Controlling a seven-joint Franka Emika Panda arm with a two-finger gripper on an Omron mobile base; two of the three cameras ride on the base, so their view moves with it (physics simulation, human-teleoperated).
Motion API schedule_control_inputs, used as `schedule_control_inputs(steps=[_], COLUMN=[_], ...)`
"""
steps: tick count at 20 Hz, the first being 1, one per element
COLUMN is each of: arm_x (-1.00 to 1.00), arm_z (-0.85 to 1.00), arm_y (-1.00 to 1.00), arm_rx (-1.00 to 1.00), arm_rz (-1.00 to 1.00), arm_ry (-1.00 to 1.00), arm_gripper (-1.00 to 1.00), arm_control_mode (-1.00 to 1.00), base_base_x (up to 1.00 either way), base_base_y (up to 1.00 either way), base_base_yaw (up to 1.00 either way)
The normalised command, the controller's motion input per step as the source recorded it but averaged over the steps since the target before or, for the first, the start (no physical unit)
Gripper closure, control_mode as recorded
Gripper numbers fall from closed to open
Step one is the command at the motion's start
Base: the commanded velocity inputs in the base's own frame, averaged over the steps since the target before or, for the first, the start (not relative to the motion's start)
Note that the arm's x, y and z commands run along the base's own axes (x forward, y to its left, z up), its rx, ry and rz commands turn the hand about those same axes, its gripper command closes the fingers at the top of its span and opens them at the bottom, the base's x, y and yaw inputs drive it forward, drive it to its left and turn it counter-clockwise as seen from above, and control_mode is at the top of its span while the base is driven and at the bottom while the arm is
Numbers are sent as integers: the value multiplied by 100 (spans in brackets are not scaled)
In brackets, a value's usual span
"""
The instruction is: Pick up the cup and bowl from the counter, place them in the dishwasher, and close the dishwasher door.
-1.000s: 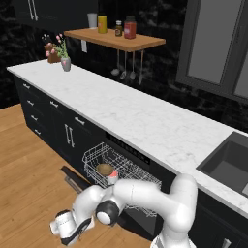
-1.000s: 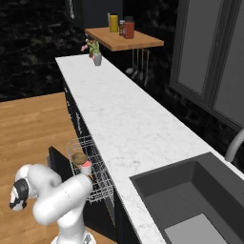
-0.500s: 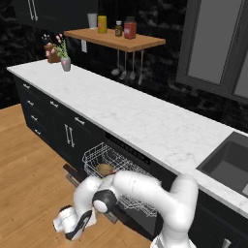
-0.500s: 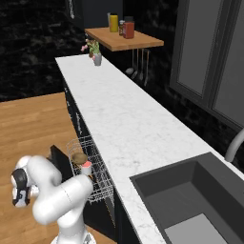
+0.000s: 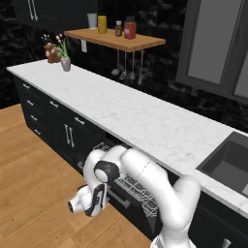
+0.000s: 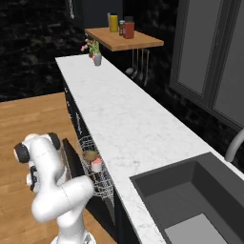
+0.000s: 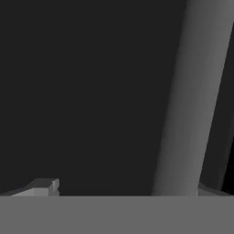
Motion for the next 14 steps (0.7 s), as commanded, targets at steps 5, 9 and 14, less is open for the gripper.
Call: schedule_control_inputs(steps=[5, 9, 14], arm_x=[0, 0, 1], arm_z=[-12, -19, -23], arm_y=[-100, -100, -100], arm_rx=[-26, -26, -22], arm_rz=[1, 0, 2], arm_ry=[-8, -13, -10], arm_gripper=[-100, -100, -100], arm_control_mode=[-100, -100, -100], base_base_x=[0, 0, 0], base_base_y=[0, 0, 0], base_base_yaw=[0, 0, 0])
